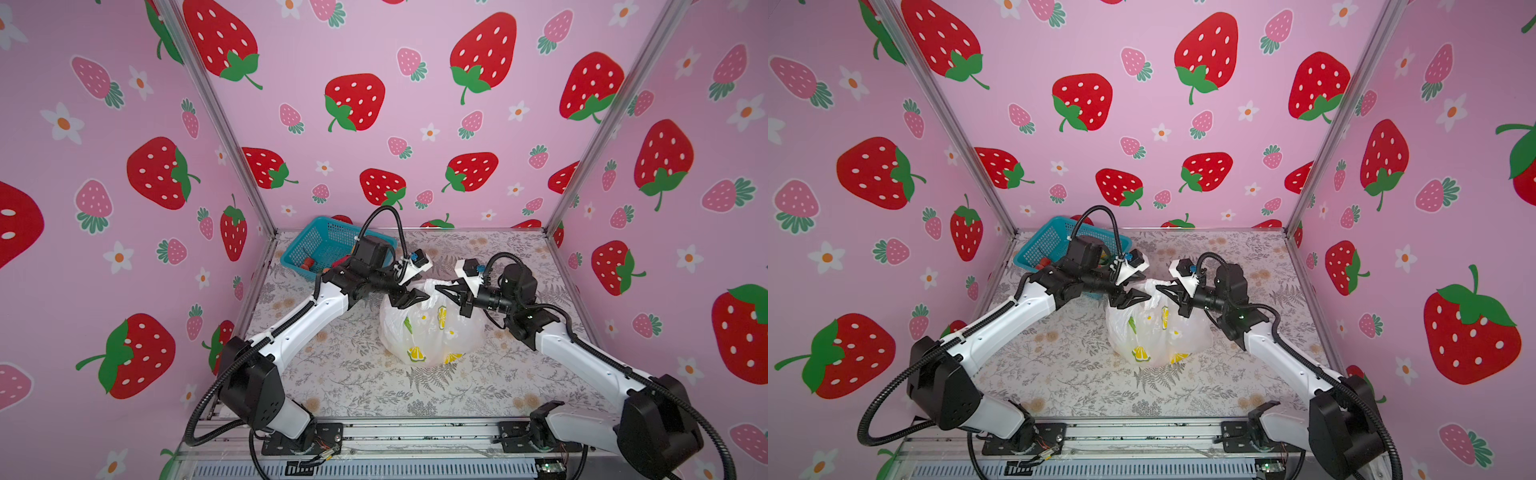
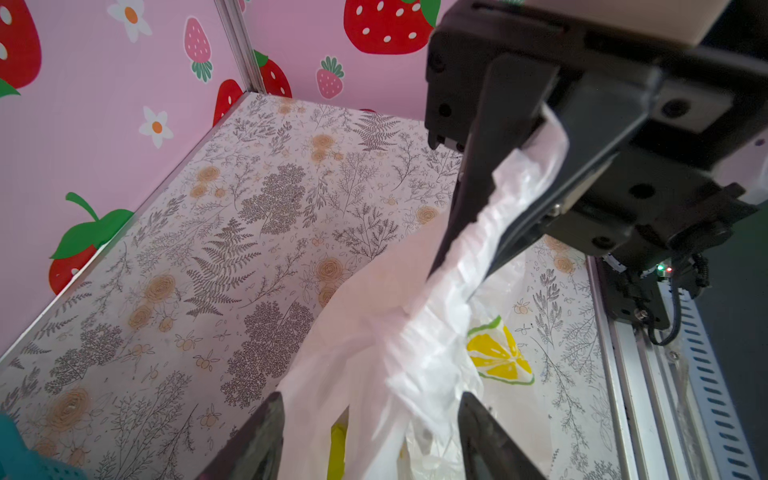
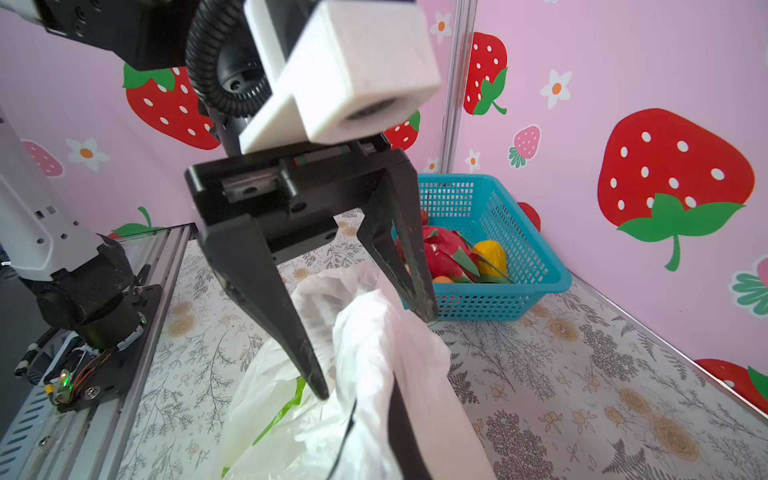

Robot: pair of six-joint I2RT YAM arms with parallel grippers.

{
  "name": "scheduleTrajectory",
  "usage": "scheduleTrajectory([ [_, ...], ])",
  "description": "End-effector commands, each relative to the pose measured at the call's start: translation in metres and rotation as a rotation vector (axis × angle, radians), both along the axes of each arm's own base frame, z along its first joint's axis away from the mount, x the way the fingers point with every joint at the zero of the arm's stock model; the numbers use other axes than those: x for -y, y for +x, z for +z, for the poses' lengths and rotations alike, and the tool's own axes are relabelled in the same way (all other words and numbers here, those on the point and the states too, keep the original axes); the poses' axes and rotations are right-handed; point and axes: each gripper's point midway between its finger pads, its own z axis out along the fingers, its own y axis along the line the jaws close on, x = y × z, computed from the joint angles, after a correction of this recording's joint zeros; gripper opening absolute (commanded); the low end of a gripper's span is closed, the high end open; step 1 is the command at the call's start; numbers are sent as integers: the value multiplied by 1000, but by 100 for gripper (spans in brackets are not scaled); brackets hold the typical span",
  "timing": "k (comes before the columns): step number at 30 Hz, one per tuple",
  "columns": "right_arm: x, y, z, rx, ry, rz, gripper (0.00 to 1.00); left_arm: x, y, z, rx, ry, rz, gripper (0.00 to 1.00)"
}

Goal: Place the fake fruits into the plastic bag and tie a complex knot

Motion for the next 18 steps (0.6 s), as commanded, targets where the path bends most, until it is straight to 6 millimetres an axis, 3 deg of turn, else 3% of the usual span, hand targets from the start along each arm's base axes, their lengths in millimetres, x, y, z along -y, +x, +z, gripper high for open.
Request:
scheduleTrajectory([
  [1,0,-7,6,48,11,23,0,5,-4,19,24,-26,-52,58],
  [18,1,4,4,27,9,-38,0,11,9,9,85,23,-27,15],
])
